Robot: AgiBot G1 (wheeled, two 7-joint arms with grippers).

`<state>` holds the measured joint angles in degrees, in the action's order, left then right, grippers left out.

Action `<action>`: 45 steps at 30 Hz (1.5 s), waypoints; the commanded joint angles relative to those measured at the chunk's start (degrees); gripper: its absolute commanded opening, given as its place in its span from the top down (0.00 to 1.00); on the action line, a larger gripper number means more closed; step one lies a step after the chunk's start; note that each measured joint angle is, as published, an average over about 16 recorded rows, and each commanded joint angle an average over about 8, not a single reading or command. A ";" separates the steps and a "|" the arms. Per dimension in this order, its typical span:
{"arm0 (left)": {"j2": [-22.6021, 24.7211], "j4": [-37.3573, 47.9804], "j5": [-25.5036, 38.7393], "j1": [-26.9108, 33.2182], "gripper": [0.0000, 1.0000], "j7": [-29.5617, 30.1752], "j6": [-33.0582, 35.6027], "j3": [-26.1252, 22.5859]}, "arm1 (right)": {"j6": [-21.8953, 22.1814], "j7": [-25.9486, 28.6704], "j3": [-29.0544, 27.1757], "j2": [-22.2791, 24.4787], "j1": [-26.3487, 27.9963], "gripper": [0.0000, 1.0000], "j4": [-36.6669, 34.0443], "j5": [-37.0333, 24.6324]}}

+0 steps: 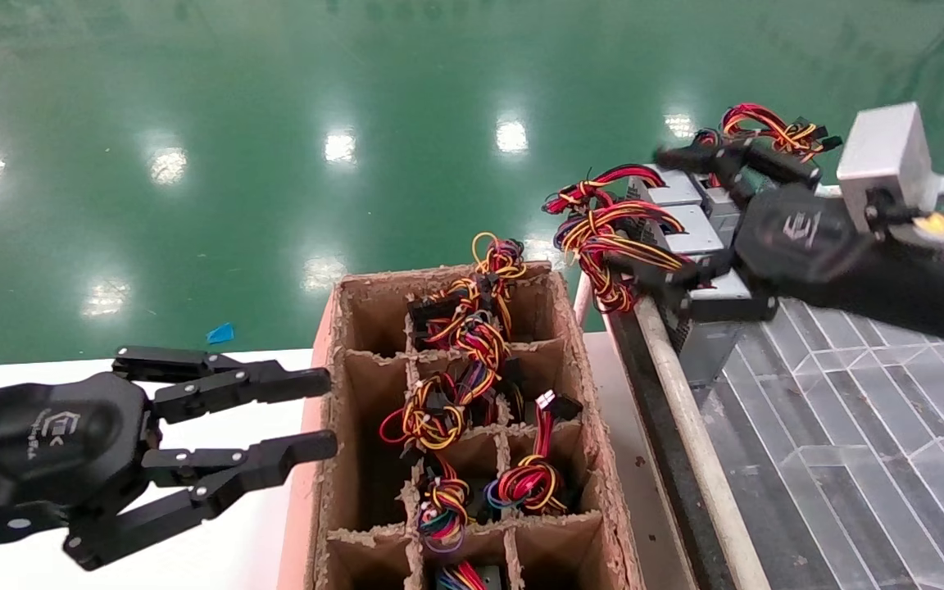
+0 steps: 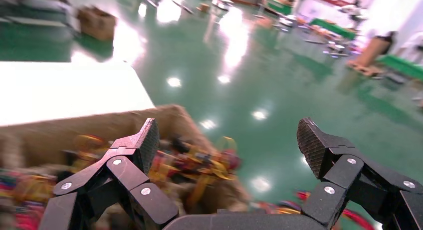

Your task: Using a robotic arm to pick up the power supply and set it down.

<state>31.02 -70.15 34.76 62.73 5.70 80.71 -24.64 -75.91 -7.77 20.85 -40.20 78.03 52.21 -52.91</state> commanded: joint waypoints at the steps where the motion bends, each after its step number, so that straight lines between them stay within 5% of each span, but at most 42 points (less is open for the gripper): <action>1: 0.00 0.00 0.00 0.00 0.00 0.00 0.00 0.00 | -1.06 2.01 -0.52 0.56 -1.79 0.00 2.32 1.20; 20: 0.00 0.01 0.00 -0.01 0.00 0.00 -0.01 0.00 | -10.24 18.94 -5.00 5.38 -17.19 0.00 22.38 11.55; 45: 0.00 0.02 0.00 -0.01 0.00 0.00 -0.02 0.01 | -9.96 18.67 -4.94 5.29 -16.78 0.00 21.76 11.28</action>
<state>31.02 -70.13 34.76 62.72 5.70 80.70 -24.63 -85.88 10.92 15.90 -34.90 61.23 74.00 -41.62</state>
